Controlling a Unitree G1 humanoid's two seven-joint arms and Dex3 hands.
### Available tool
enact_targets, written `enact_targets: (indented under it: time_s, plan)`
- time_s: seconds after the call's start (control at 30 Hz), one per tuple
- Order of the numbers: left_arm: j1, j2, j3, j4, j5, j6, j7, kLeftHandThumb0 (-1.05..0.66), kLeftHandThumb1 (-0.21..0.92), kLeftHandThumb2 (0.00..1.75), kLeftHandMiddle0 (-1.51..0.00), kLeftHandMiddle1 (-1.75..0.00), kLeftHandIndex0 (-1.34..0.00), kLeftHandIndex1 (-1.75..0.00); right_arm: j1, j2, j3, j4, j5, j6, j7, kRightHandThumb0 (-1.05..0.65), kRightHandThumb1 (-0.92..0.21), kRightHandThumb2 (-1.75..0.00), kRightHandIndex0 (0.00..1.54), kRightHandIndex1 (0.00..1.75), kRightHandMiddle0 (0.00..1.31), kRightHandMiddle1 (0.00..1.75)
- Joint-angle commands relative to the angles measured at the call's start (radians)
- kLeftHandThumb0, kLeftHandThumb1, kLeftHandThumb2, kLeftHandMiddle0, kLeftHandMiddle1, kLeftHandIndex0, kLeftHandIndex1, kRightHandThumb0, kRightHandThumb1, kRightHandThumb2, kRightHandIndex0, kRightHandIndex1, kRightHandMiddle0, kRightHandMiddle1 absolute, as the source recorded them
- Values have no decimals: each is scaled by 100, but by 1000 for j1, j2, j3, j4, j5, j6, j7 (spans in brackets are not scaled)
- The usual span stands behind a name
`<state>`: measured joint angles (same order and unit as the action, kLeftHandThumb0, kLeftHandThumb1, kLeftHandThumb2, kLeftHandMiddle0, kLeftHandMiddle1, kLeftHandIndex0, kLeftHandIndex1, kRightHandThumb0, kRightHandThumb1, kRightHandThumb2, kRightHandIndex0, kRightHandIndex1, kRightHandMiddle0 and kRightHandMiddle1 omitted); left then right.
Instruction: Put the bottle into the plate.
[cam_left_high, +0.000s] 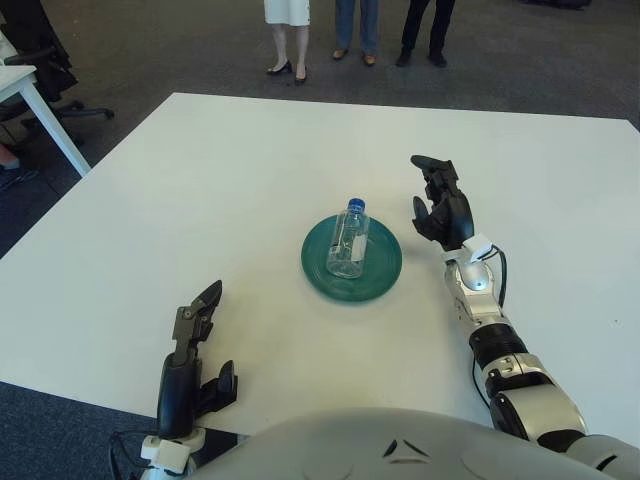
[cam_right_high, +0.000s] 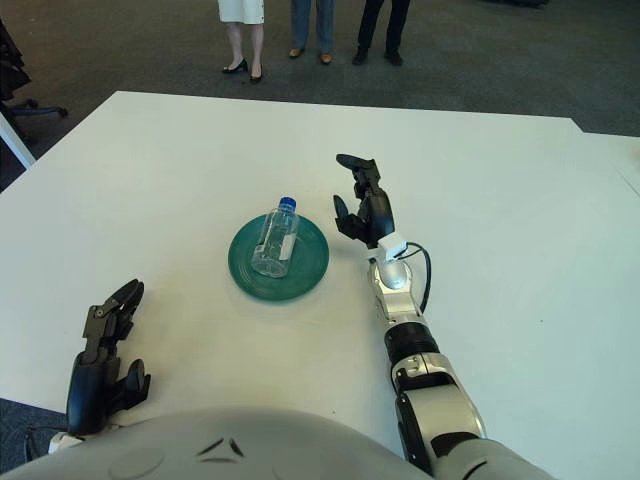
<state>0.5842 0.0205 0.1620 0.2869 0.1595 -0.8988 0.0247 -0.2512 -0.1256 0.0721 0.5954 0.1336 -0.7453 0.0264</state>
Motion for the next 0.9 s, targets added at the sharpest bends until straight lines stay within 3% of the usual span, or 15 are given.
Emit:
enact_targets:
  time_s: [0.0, 0.3, 0.5, 0.87]
  plan:
    - [-491, -4, -22, 9, -51, 348, 17, -81, 92, 73, -41, -2, -9, -83, 85, 10, -93, -126, 79, 78, -19, -66, -92, -63, 65, 12, 16, 92]
    - [-510, 11, -10, 54, -82, 345, -5, -80, 92, 73, -41, -2, -10, -83, 143, 8, -123, -157, 81, 92, -13, -65, -92, -63, 66, 14, 14, 91]
    - [-529, 21, -10, 63, -103, 350, -36, -79, 92, 73, -42, -2, -10, -83, 228, 63, -100, -169, 52, 61, -26, -66, -92, -63, 65, 14, 13, 90]
    - [-587, 39, -20, 45, -99, 375, -80, -76, 92, 71, -44, -2, -9, -82, 221, 78, -112, -110, 14, 3, -41, -69, -92, -69, 54, 9, 7, 86]
